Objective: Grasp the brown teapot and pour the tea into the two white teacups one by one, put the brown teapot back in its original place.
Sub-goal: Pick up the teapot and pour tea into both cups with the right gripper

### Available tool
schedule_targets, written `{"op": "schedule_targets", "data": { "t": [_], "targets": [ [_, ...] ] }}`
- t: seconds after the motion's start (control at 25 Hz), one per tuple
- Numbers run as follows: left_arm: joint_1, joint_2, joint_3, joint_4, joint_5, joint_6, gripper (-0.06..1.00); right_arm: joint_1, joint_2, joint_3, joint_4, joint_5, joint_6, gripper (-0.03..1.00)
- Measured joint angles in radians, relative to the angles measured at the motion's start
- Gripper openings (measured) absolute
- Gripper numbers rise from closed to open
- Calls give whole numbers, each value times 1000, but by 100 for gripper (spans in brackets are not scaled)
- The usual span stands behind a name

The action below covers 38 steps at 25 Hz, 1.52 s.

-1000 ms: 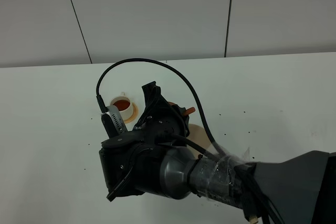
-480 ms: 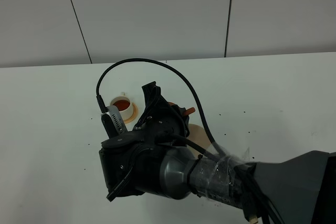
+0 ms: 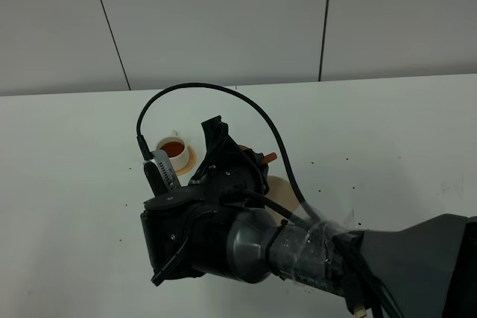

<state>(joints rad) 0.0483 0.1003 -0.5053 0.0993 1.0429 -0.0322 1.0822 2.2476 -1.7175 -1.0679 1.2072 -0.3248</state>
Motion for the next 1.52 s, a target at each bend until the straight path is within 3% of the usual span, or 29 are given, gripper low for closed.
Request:
{"op": "schedule_targets", "data": {
  "t": [1.52],
  "targets": [
    [0,0,0,0,0,0,24,0,0,0,1,0,0,10]
  ]
}}
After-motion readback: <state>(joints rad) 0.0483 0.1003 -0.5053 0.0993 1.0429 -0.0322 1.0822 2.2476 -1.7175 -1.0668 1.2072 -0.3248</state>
